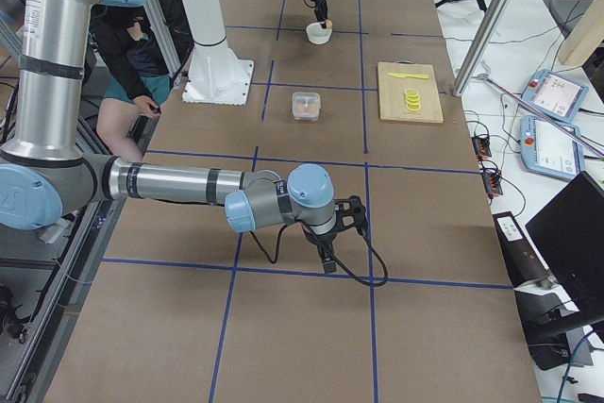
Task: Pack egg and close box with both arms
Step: 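Lift the egg with the left gripper and carry it to the egg box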
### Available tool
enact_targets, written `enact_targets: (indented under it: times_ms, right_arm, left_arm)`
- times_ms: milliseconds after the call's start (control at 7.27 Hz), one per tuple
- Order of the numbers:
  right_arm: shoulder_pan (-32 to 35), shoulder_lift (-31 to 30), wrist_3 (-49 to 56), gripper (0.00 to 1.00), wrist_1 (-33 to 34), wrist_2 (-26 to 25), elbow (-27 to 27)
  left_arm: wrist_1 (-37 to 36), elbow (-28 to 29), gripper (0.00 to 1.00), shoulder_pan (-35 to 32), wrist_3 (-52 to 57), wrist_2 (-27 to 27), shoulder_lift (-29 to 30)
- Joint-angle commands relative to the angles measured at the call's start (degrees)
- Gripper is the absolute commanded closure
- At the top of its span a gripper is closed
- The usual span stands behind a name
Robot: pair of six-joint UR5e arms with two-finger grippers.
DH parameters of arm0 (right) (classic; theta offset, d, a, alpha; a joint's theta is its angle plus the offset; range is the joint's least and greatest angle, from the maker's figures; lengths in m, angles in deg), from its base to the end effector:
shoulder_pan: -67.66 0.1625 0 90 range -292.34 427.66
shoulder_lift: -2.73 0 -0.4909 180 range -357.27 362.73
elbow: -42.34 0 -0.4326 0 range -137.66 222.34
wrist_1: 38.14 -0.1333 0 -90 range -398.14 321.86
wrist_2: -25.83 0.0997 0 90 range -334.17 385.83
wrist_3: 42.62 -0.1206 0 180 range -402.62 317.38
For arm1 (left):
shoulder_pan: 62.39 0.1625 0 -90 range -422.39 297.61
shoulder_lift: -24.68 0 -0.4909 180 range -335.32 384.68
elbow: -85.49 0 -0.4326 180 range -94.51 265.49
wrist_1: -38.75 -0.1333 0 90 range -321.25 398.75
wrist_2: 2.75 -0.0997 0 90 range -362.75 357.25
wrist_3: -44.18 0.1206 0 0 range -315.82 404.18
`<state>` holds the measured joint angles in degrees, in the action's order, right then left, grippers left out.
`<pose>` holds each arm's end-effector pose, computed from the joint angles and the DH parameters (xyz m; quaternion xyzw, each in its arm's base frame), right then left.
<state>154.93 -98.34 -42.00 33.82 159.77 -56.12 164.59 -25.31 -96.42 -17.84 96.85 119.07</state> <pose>0.0278 -0.4589 0.7211 0.1176 -0.3730 -0.0771 0.9171 0.4185 -0.4191 0.4382 0.1989 0.4708 -0.0029 0.8595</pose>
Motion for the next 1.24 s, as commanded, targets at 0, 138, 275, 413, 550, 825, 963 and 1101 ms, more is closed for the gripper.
enact_targets:
  times_ms: [0,138,275,413,550,825,963,1101]
  right_arm:
    - [0.00,0.00,-0.09,0.00,-0.07,0.00,-0.07]
    - [0.00,0.00,-0.09,0.00,-0.07,0.00,-0.07]
    - [0.00,0.00,-0.09,0.00,0.02,0.00,-0.07]
    - [0.00,0.09,-0.17,0.00,0.02,0.00,-0.07]
    - [0.00,0.09,-0.18,0.00,0.02,0.00,-0.07]
    - [0.00,0.00,-0.26,0.00,0.02,0.00,0.02]
    - [0.00,0.00,-0.26,0.00,0.02,0.00,0.02]
    - [0.00,0.09,-0.35,0.00,0.02,0.00,0.11]
  left_arm:
    - [0.19,-0.47,0.95,-0.42,-0.30,-0.63,4.71]
    - [0.54,-0.38,0.95,0.19,-0.04,-3.77,7.27]
    - [0.63,0.40,0.95,0.37,-0.04,-5.28,12.08]
    - [2.89,1.63,0.97,2.11,0.05,-5.38,14.83]
    - [8.48,3.99,0.99,4.39,4.14,-5.38,16.51]
    - [26.21,12.41,1.00,5.20,14.88,-6.60,18.98]
    - [29.77,14.45,1.00,7.29,15.08,-7.22,21.51]
    - [30.68,16.30,1.00,9.92,19.69,-8.09,24.75]
